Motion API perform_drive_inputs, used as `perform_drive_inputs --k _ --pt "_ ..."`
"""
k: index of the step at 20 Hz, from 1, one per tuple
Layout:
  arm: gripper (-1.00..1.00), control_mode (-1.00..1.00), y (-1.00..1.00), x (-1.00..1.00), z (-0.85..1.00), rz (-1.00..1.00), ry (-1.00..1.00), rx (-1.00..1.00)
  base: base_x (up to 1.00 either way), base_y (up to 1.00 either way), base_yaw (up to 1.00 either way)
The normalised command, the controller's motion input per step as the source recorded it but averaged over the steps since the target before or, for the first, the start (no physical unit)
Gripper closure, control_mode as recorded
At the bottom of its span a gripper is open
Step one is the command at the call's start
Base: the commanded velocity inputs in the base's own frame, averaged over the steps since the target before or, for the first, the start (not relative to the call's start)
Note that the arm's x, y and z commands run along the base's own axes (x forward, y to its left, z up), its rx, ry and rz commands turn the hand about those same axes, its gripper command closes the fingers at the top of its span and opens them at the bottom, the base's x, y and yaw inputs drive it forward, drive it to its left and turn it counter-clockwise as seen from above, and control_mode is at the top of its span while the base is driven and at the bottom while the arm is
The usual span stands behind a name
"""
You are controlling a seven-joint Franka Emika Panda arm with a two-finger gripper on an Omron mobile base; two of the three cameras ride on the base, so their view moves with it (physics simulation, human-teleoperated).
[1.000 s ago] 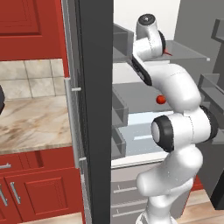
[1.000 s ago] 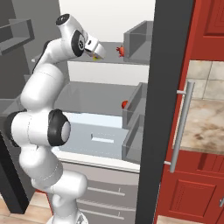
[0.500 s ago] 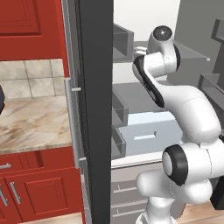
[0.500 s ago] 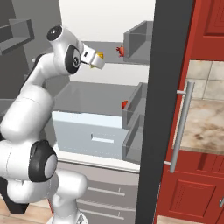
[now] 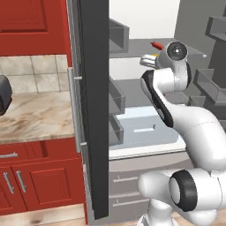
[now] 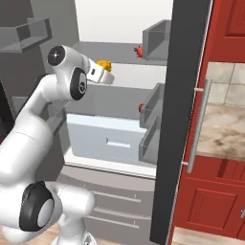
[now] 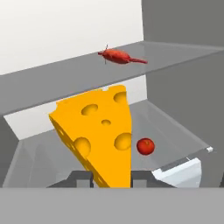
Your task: Take the cheese, fish, and tomato from the fridge and place them on the plate on the dining counter to create an appetizer plate.
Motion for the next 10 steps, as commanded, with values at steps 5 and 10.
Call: perform_drive_inputs --k 5,10 --pt "1.00 1.00 0.00 0.00 0.00 0.00 0.00 0.00 -0.70 -0.04 0.14" --pt "1.00 1.00 0.00 0.00 0.00 0.00 0.00 0.00 -0.73 -0.28 0.16"
